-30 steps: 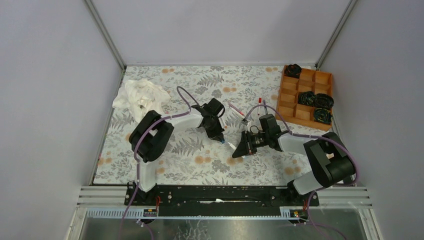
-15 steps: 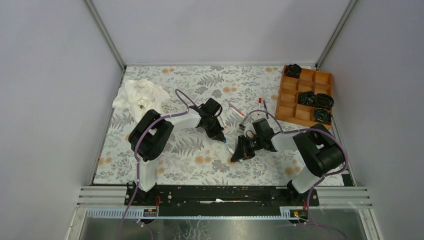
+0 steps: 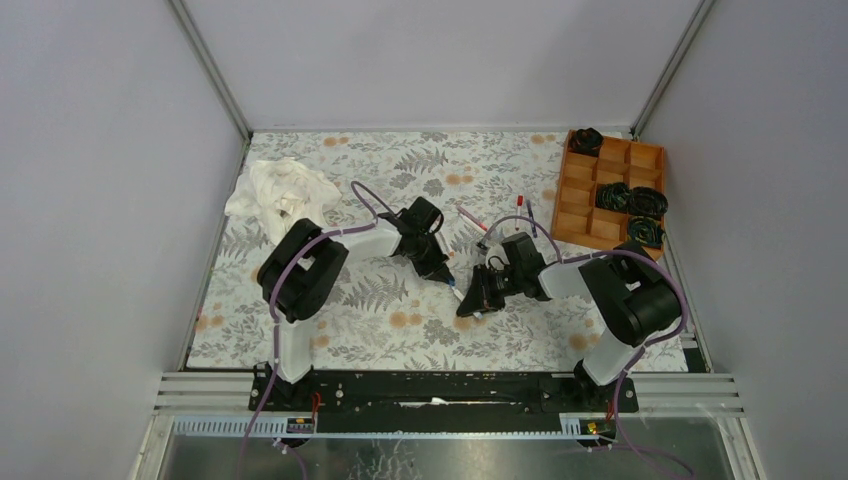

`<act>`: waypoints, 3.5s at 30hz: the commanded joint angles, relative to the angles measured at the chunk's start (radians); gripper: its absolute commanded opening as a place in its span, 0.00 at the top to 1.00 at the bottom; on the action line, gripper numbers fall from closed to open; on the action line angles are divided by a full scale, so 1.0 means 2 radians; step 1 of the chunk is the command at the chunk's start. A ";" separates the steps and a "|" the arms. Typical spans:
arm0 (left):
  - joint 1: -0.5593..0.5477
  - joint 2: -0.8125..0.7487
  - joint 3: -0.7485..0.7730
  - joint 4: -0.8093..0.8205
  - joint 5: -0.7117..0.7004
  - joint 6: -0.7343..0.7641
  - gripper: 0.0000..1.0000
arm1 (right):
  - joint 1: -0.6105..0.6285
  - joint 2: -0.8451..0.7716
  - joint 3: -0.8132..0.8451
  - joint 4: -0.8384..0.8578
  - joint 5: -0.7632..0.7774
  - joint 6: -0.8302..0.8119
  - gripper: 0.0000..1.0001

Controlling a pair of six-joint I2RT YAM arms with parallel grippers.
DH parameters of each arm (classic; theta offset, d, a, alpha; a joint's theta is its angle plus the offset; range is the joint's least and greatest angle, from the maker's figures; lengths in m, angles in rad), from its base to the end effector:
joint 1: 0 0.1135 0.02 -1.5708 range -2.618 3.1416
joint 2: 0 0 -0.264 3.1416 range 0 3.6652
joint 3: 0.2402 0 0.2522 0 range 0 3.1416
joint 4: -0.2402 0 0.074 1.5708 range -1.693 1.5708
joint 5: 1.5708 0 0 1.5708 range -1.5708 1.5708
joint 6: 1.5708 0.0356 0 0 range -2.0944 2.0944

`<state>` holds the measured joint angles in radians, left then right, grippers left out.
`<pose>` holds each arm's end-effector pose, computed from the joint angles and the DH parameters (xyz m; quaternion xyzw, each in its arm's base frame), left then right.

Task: Insert the pens into the pen caps
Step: Insert the pen cap onto the pen.

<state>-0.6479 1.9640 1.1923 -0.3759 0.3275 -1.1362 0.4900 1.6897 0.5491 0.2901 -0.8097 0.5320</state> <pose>0.2983 -0.2402 0.1313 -0.1999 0.9443 -0.2614 0.0060 0.2288 0.1512 0.1039 -0.1207 0.8629 0.4799 0.1023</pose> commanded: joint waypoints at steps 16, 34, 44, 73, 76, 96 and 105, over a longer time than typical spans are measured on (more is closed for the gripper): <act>0.006 0.027 -0.048 -0.014 -0.030 -0.008 0.97 | 0.004 -0.065 -0.008 -0.041 0.064 -0.025 1.00; 0.008 0.025 -0.055 -0.004 -0.023 -0.013 0.97 | 0.009 -0.023 0.006 -0.033 0.036 -0.014 1.00; 0.010 0.021 -0.061 -0.001 -0.022 -0.014 0.97 | 0.011 -0.016 0.013 -0.046 0.055 -0.015 1.00; 0.016 -0.001 -0.095 0.036 -0.005 -0.037 0.97 | 0.011 -0.012 0.027 -0.082 0.077 -0.011 1.00; 0.016 -0.004 -0.095 0.039 -0.003 -0.037 0.97 | 0.011 -0.010 0.028 -0.082 0.078 -0.011 1.00; -0.011 -0.024 -0.110 0.070 0.017 -0.052 0.97 | 0.011 0.016 0.049 -0.072 0.080 -0.020 1.00; -0.010 -0.005 -0.108 0.081 0.030 -0.066 0.96 | 0.011 0.023 0.059 -0.071 0.056 -0.027 1.00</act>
<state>-0.6445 1.8896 1.0092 -0.1455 0.3813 -1.2636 0.5049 1.7023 0.6357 0.1417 -0.7509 0.5213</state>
